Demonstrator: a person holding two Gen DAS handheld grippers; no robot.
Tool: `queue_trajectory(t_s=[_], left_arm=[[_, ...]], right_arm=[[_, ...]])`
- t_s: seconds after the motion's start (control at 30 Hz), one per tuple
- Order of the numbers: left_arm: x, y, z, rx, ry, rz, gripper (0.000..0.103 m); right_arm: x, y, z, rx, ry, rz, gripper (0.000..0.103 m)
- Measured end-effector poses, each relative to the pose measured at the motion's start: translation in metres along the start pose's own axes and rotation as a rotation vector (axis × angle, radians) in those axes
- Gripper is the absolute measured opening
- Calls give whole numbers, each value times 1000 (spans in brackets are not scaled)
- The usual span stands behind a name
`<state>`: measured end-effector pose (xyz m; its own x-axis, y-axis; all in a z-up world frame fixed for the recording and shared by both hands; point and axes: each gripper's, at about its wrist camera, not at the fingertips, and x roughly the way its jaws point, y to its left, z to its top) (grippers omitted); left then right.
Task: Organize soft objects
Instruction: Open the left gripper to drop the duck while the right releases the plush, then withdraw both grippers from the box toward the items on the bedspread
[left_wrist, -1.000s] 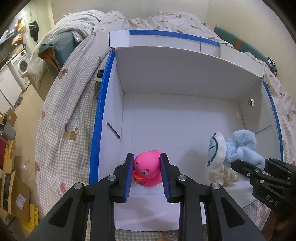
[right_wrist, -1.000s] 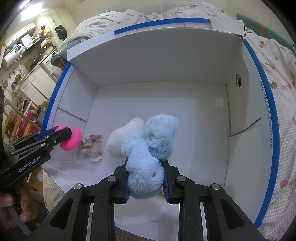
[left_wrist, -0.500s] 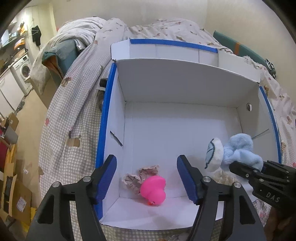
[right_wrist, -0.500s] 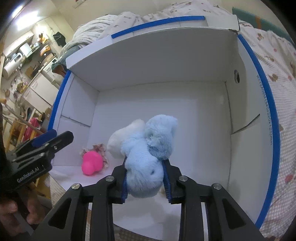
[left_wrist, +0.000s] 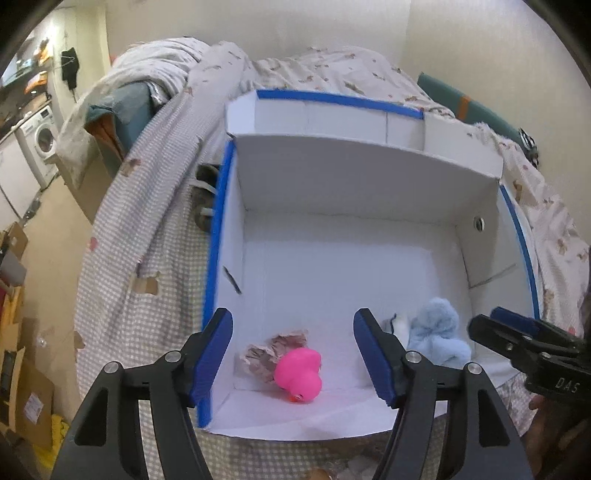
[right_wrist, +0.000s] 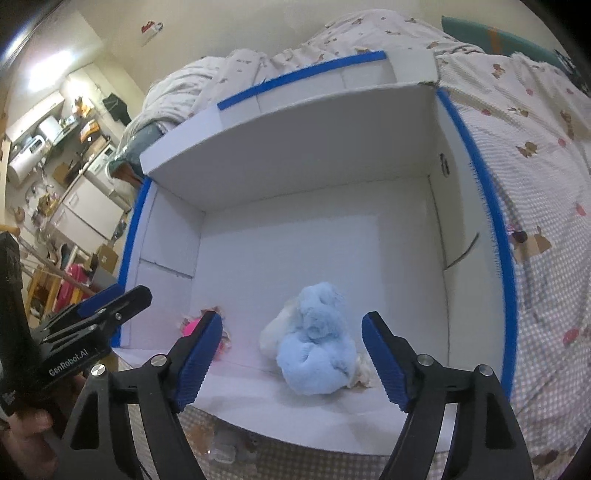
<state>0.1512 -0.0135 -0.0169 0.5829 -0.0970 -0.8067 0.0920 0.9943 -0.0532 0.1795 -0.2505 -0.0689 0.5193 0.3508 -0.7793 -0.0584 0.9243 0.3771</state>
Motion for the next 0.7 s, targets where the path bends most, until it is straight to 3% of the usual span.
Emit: queue_trajectory(t_s=[0.13, 0.3, 0.57, 0.7], left_arm=[[-13, 6, 0, -17, -23, 17, 65], [-31, 11, -3, -44, -30, -40, 65], [-42, 19, -21, -43, -54, 18, 65], [-43, 18, -18, -67, -53, -7, 65]], right_arm=[[-17, 0, -1, -2, -61, -4, 83], [-39, 7, -5, -45, -142, -29, 83], [-44, 6, -24, -39, -130, -44, 83], [-48, 7, -35, -52, -138, -47, 83]])
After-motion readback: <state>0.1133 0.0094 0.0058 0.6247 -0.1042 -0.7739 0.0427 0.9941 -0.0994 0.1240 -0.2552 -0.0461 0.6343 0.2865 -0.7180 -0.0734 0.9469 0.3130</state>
